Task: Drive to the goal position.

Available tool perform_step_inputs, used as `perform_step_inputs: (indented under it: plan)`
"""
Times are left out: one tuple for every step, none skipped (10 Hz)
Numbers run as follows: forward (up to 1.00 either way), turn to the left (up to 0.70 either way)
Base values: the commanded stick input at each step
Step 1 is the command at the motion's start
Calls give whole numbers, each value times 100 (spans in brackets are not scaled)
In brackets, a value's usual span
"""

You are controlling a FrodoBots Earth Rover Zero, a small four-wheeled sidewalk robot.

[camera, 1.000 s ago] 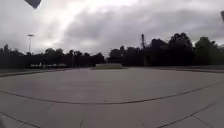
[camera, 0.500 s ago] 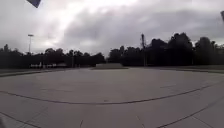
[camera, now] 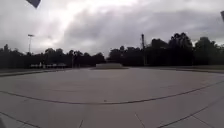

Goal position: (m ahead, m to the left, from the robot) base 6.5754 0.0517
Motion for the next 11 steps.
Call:
perform_step_inputs:
  plan:
    - [-22, 0]
    - [0, 0]
    - [0, 0]
    - [0, 0]
    - [0, 0]
    - [0, 0]
    - [0, 0]
    - [1, 0]
    - [2, 0]
    - [3, 0]
    - [4, 0]
